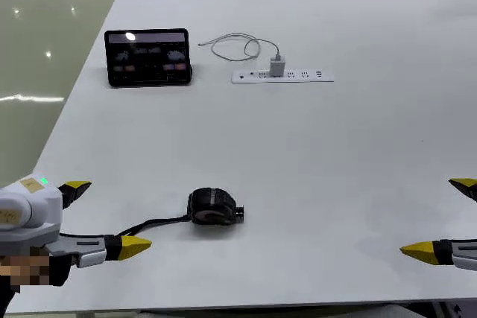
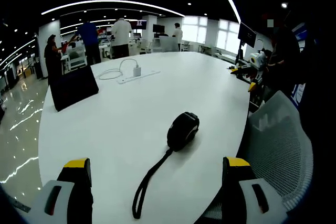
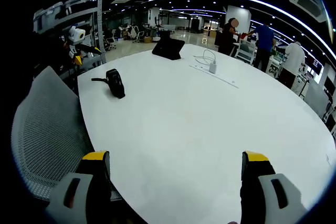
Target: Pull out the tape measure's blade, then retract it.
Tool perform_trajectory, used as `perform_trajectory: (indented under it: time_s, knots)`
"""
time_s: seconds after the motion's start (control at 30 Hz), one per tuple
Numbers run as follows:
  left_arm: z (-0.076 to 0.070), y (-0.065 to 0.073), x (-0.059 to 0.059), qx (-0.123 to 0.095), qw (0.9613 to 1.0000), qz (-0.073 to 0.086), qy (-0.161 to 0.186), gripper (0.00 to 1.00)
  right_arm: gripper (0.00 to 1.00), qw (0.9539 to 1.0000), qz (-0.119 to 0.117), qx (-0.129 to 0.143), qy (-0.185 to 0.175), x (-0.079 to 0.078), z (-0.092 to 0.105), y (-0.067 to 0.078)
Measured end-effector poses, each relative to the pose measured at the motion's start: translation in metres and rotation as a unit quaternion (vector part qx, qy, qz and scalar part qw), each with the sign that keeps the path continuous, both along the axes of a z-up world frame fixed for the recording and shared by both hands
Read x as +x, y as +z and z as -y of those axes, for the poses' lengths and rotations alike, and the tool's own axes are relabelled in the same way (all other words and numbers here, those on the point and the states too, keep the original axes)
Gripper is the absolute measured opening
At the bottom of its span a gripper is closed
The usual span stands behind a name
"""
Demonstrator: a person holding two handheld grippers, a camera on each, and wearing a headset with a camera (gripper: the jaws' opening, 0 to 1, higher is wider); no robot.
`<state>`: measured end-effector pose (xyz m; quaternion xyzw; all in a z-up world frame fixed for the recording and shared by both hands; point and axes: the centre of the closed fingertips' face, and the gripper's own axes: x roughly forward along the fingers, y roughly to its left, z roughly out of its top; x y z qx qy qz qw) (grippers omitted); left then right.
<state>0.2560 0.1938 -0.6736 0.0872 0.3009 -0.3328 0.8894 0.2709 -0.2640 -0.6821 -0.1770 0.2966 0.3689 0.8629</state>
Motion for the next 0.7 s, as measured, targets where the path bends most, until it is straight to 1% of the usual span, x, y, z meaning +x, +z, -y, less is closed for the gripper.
perform_trajectory:
  time_s: [0.03,0.13,0.17,0.2,0.23,0.3,0.33,0.4,0.47,0.5,0.53,0.6,0.67,0.7]
  knots:
    - [0.001,0.0,0.001,0.006,1.0,0.002,-0.007,1.0,1.0,1.0,0.001,-0.001,0.003,0.001,-0.002,0.0]
    - [0.009,-0.005,0.001,0.023,0.999,-0.007,-0.038,1.0,1.0,0.9999,0.001,0.002,0.011,0.005,-0.009,0.002]
    - [0.011,-0.01,0.003,0.046,0.9973,-0.004,-0.056,1.0,1.0,0.9999,0.0,0.005,0.016,0.006,-0.013,0.001]
    - [0.012,-0.014,0.001,0.066,0.9951,-0.002,-0.074,1.0,1.0,0.9998,-0.002,0.007,0.019,0.007,-0.016,0.001]
    - [0.015,-0.016,0.003,0.081,0.9925,0.006,-0.091,1.0,1.0,0.9996,-0.003,0.008,0.026,0.008,-0.021,0.001]
    - [0.021,-0.019,0.002,0.072,0.9923,-0.012,-0.1,1.0,1.0,0.9994,-0.007,0.009,0.031,0.01,-0.028,0.001]
    - [0.024,-0.019,0.002,0.071,0.9919,-0.014,-0.104,1.0,1.0,0.9993,-0.007,0.01,0.034,0.011,-0.032,0.002]
    - [0.03,-0.018,0.008,0.077,0.9895,-0.009,-0.122,1.0,1.0,0.9988,-0.004,0.013,0.047,0.014,-0.041,0.003]
    - [0.037,-0.017,0.011,0.071,0.9881,-0.009,-0.136,1.0,1.0,0.9985,-0.004,0.016,0.051,0.016,-0.047,0.004]
    - [0.043,-0.015,0.013,0.064,0.9867,-0.006,-0.149,1.0,1.0,0.9981,-0.001,0.018,0.059,0.018,-0.053,0.004]
    - [0.045,-0.015,0.015,0.063,0.9858,-0.006,-0.155,1.0,1.0,0.9979,-0.001,0.018,0.063,0.019,-0.056,0.004]
    - [0.052,-0.015,0.018,0.071,0.9813,-0.006,-0.179,1.0,1.0,0.9972,-0.002,0.013,0.073,0.022,-0.064,0.004]
    - [0.057,-0.016,0.02,0.075,0.9783,-0.008,-0.193,1.0,1.0,0.9965,-0.003,0.013,0.082,0.023,-0.071,0.004]
    - [0.061,-0.015,0.022,0.077,0.9756,-0.01,-0.206,1.0,1.0,0.9958,0.001,0.012,0.091,0.025,-0.076,0.005]
